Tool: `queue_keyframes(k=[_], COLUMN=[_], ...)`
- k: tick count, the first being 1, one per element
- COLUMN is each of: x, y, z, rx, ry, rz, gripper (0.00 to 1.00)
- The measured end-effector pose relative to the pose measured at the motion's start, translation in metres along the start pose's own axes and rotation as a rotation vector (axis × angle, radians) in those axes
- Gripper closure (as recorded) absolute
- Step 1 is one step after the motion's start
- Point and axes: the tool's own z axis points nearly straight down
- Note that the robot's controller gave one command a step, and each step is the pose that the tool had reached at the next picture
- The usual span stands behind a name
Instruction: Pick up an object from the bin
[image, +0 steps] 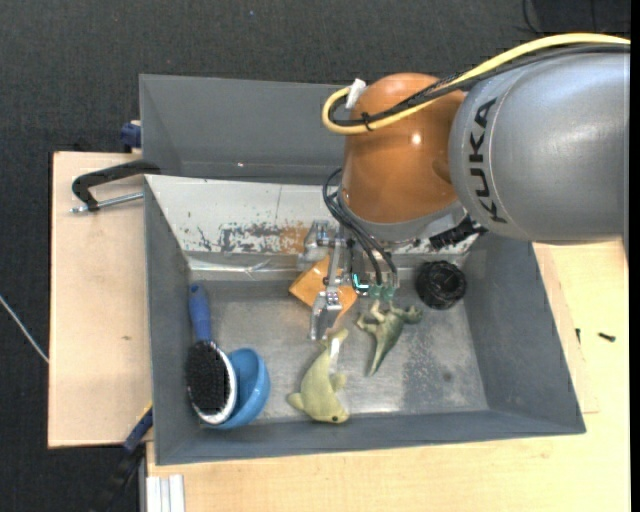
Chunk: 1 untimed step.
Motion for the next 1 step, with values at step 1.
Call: queue_keyframes(k=[1], x=[0.0075], y=[-0.0501], z=[0.1255], rx=[-0.003], ry=[-0.007], rz=[-0.131], gripper=[0.00])
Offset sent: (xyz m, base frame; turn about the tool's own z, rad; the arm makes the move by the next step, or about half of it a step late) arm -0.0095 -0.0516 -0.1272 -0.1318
